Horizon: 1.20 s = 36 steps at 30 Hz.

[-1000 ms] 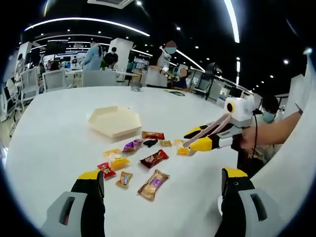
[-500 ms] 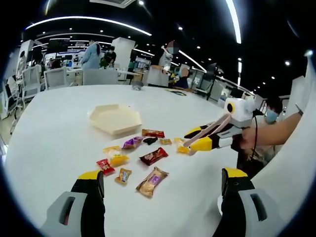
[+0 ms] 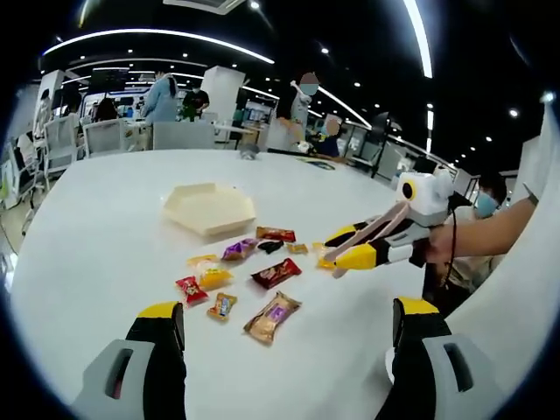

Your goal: Place the target food into the container with the food tongs after gripping and lifting it, then release it inside without dropping or visibly crushing the food.

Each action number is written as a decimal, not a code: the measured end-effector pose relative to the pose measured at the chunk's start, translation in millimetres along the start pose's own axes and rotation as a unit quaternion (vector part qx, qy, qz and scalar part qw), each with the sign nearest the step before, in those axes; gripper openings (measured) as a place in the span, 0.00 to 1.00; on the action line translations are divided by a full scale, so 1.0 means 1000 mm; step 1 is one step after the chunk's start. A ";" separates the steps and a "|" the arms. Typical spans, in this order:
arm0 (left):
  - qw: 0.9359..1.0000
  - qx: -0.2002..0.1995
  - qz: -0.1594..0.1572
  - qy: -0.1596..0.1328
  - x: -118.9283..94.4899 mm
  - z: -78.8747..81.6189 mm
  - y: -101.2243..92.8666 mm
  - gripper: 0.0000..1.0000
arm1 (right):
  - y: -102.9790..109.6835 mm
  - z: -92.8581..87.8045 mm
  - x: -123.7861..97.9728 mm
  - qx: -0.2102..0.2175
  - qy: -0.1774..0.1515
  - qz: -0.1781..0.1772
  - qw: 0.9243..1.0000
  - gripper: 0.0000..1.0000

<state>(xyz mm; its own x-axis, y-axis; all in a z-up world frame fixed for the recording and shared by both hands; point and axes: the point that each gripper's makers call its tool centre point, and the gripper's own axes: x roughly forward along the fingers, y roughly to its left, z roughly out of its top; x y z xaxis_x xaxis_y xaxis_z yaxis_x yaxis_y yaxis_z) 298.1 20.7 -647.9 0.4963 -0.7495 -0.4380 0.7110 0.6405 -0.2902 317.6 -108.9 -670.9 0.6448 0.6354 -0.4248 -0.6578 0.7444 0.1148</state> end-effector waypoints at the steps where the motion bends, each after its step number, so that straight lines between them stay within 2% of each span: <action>1: 1.000 -0.003 0.006 0.000 -0.003 -0.003 0.000 0.99 | 0.007 0.003 0.006 -0.009 -0.001 0.016 1.000 0.26; 9: 1.000 -0.006 0.015 0.003 -0.009 -0.008 0.003 0.99 | 0.012 0.002 0.016 -0.026 0.009 0.033 0.999 0.27; 23: 1.000 -0.008 0.018 0.000 -0.008 -0.006 0.006 0.99 | 0.015 0.002 0.022 -0.039 0.017 0.048 0.998 0.26; 29: 1.000 -0.011 0.025 0.001 -0.011 -0.008 0.008 0.99 | 0.017 0.002 0.024 -0.059 0.023 0.061 0.996 0.26; 36: 1.000 -0.014 0.028 0.000 -0.014 -0.010 0.009 0.99 | 0.016 -0.003 0.025 -0.065 0.034 0.066 0.995 0.26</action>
<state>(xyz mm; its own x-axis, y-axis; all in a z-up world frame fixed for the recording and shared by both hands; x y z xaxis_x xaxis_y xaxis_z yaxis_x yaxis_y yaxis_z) 292.4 38.3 -653.2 0.5343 -0.7127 -0.4545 0.6683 0.6854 -0.2892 321.9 -82.0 -682.4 0.5251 0.7071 -0.4735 -0.7822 0.6202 0.0588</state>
